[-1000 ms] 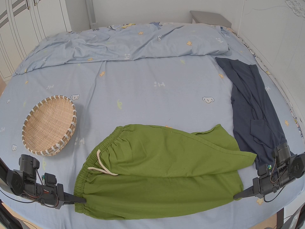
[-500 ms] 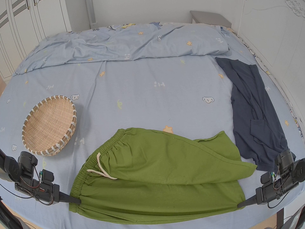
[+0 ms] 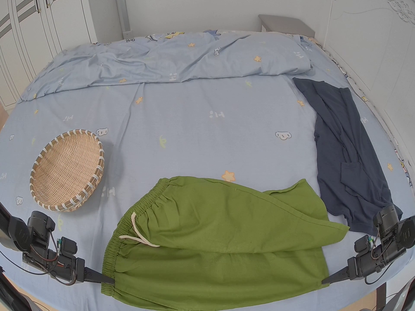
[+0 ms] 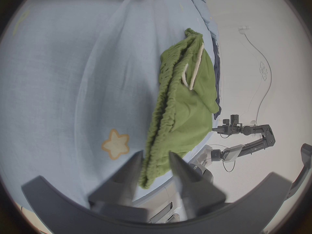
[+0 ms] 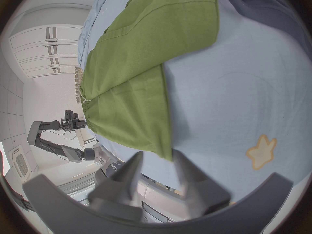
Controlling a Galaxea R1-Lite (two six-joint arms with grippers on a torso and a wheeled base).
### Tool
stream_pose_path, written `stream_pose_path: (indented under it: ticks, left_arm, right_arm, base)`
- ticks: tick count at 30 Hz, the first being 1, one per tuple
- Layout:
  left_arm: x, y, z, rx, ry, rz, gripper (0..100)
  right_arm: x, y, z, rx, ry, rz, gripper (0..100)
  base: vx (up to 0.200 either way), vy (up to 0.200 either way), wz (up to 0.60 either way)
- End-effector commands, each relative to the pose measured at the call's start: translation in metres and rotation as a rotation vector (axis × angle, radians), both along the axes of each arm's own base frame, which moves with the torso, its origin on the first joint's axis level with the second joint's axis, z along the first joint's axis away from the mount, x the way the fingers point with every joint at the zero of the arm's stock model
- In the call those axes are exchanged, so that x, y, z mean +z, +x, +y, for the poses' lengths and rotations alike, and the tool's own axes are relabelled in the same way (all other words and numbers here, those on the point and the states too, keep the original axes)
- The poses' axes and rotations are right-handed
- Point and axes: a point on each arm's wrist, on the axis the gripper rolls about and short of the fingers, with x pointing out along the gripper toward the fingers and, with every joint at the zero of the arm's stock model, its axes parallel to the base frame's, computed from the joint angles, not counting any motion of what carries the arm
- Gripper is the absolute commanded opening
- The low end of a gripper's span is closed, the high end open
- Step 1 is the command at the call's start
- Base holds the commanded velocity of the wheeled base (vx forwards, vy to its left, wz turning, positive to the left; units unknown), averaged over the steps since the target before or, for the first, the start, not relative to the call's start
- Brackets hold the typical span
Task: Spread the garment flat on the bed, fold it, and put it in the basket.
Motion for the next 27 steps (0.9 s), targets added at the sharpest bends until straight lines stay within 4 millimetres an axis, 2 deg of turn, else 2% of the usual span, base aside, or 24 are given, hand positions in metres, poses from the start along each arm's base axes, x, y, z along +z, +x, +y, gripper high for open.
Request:
stream_pose_path:
  ticks: [1,8,13,14,15,19,24,26,27]
  left_arm:
    - [0.000,0.000,-0.001,-0.002,-0.005,0.001,100]
    - [0.007,0.000,0.002,0.016,0.000,-0.033,100]
    - [0.044,-0.009,0.005,0.059,0.032,-0.161,100]
    - [0.044,-0.009,0.005,0.059,0.032,-0.161,100]
    - [0.065,-0.012,0.004,0.068,0.037,-0.187,100]
    - [0.096,-0.014,0.002,0.057,0.063,-0.202,100]
    - [0.130,0.004,-0.002,0.019,0.096,-0.287,100]
    - [0.146,0.017,-0.005,-0.001,0.100,-0.349,100]
    - [0.146,0.018,-0.005,-0.003,0.099,-0.350,100]
  right_arm:
    - [0.000,0.000,0.000,0.003,0.008,0.001,100]
    - [0.002,0.000,-0.001,-0.005,0.007,-0.023,100]
    - [0.030,-0.004,-0.005,-0.035,-0.002,-0.188,100]
    - [0.030,-0.004,-0.005,-0.035,-0.002,-0.188,100]
    - [0.044,-0.007,-0.006,-0.049,-0.008,-0.271,100]
    - [0.065,-0.010,-0.007,-0.064,-0.021,-0.378,100]
    - [0.098,-0.007,-0.006,-0.065,-0.061,-0.459,100]
    - [0.116,-0.001,-0.006,-0.062,-0.062,-0.506,100]
    - [0.117,-0.001,-0.006,-0.060,-0.062,-0.509,100]
  base:
    - [0.000,0.000,0.00]
    - [0.000,0.000,0.00]
    - [0.000,0.000,0.00]
    - [0.000,0.000,0.00]
    - [0.000,0.000,0.00]
    - [0.000,0.000,0.00]
    - [0.000,0.000,0.00]
    - [0.000,0.000,0.00]
    - [0.000,0.000,0.00]
